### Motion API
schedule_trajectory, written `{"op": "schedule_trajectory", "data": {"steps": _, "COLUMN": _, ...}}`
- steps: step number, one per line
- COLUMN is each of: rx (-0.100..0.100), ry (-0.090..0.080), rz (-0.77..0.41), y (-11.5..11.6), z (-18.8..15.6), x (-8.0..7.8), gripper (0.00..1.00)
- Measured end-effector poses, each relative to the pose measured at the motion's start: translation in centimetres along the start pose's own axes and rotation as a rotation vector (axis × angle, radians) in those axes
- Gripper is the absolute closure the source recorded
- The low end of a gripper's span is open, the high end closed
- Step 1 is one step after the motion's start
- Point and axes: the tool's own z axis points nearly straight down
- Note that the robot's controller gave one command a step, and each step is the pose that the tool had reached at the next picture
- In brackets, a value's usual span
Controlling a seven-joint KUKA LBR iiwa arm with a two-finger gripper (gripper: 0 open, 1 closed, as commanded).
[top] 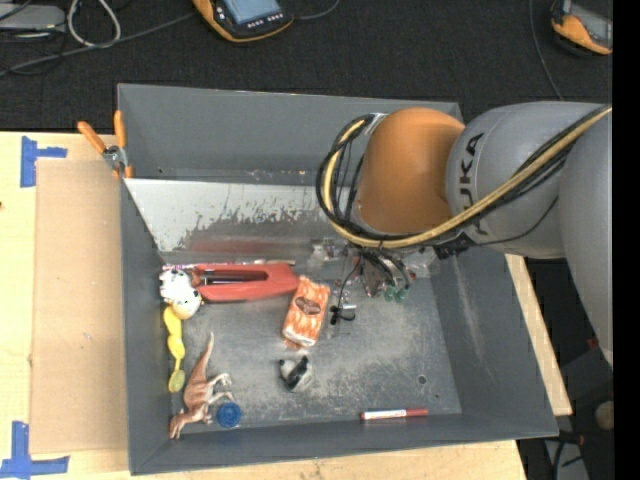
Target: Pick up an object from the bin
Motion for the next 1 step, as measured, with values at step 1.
{"op": "schedule_trajectory", "data": {"steps": 1, "rx": -0.001, "ry": -0.012, "rz": 0.056, "y": -0.02, "z": -0.03, "x": -0.7, "gripper": 0.0}}
